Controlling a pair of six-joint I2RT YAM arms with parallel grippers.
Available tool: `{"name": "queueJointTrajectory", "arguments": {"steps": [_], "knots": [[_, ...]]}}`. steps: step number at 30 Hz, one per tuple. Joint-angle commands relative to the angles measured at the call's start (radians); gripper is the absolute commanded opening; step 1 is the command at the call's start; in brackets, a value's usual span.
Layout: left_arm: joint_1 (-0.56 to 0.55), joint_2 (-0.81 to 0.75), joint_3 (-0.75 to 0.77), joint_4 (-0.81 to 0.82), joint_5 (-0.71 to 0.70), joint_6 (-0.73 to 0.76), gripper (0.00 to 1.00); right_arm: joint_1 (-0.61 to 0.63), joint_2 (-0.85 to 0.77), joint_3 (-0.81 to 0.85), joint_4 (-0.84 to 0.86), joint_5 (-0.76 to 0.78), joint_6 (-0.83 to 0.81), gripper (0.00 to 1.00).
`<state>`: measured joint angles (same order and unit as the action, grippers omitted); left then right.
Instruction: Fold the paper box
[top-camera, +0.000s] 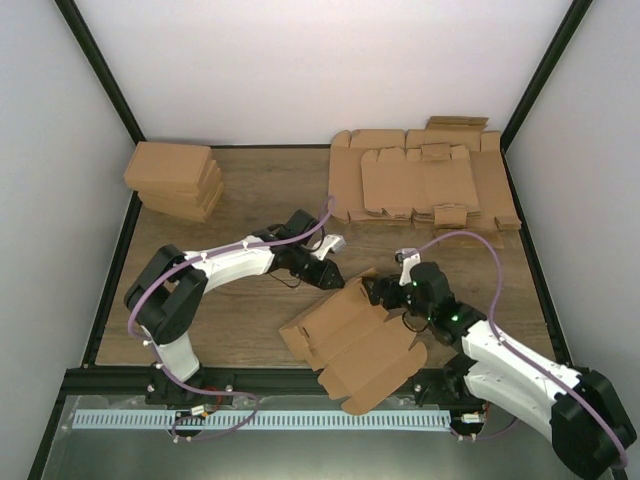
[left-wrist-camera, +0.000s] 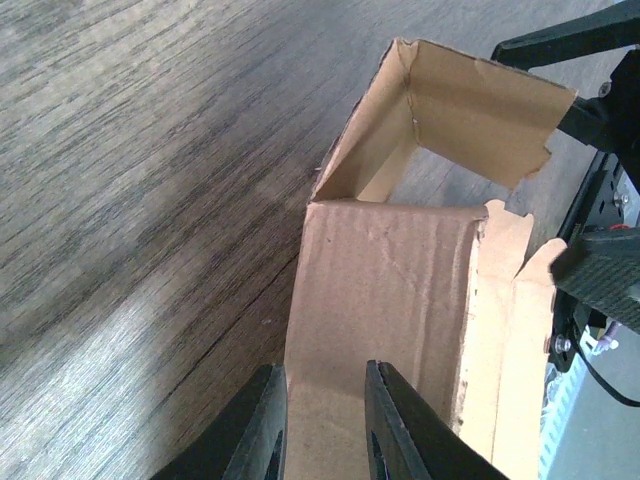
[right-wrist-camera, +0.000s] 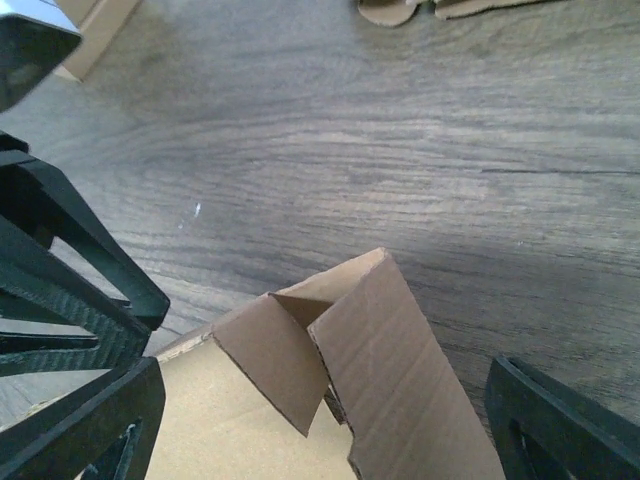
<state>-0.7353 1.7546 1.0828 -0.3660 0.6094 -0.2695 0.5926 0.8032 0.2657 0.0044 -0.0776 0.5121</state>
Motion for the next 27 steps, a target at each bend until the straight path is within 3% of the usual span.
{"name": "queueJointTrajectory", "arguments": {"steps": [1, 27], "knots": [[-0.012, -0.026, 0.022, -0.021, -0.007, 0.008, 0.25, 0.003, 0.086, 0.107, -0.108, -0.025, -0.021, 0.91], [-0.041, -0.041, 0.051, -0.071, -0.045, 0.068, 0.29, 0.004, 0.230, 0.201, -0.208, -0.019, -0.053, 0.75]]}}
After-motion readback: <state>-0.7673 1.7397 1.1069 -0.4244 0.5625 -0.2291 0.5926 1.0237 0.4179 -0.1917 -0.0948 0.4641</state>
